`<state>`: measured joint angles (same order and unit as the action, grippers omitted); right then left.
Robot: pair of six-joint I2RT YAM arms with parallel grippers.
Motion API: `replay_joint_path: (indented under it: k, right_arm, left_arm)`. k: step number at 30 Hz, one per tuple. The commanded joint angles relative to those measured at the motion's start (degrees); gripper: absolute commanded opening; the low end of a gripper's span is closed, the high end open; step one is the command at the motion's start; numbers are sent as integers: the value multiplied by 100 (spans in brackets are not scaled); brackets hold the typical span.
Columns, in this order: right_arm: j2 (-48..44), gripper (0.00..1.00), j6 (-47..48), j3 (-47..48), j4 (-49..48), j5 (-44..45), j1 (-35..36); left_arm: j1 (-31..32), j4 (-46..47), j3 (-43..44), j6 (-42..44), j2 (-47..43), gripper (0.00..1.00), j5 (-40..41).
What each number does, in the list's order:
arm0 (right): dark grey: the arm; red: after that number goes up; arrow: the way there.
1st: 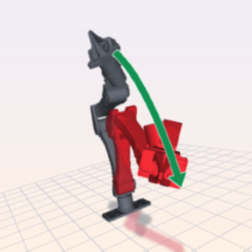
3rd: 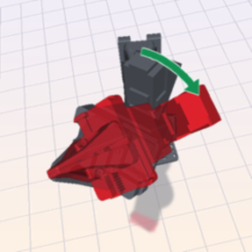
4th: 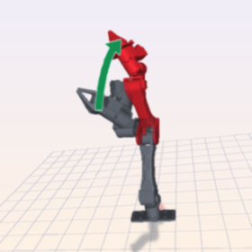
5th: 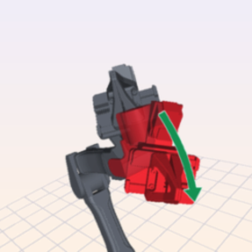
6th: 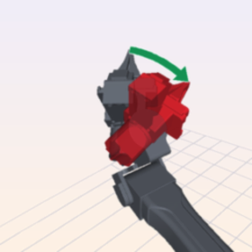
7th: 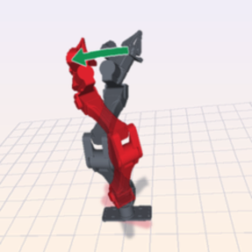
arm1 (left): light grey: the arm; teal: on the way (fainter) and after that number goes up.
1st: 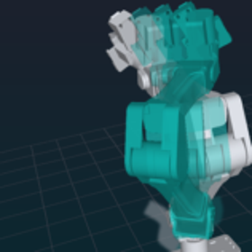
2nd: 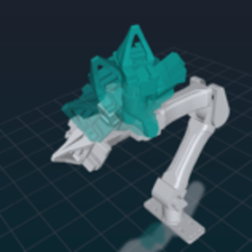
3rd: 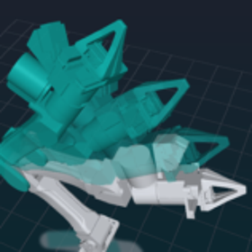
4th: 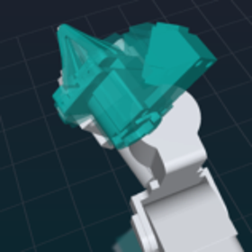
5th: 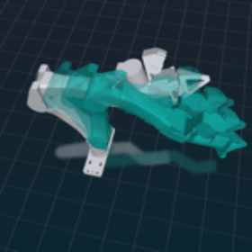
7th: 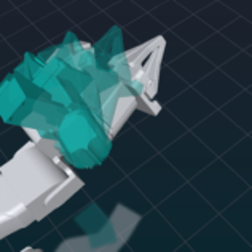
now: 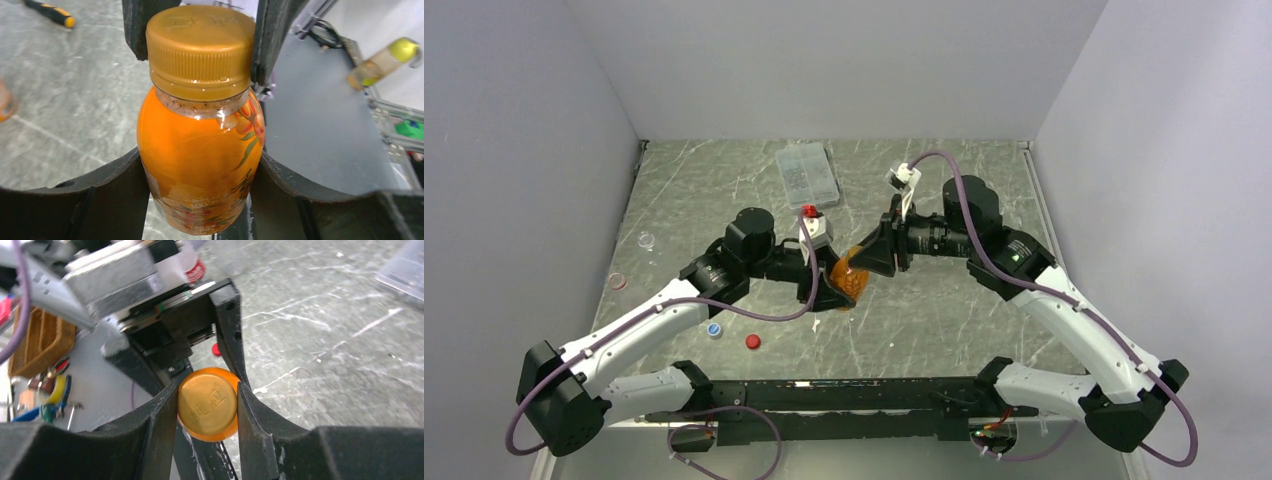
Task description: Screw on the bottle caps
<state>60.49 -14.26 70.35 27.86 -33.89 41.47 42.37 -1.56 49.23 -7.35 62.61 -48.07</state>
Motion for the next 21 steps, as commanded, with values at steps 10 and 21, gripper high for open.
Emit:
replay_joint_path:
  k: [10,21]
  right_arm:
    - [1237,0,-1940,1377,1463,3766,1154]
    - [1289,65,-1940,1758,1605,4187,1234]
  left_arm:
    - [-37,-222,581,654,102,0,3075]
    - [33,-100,232,618,-46,0,2758]
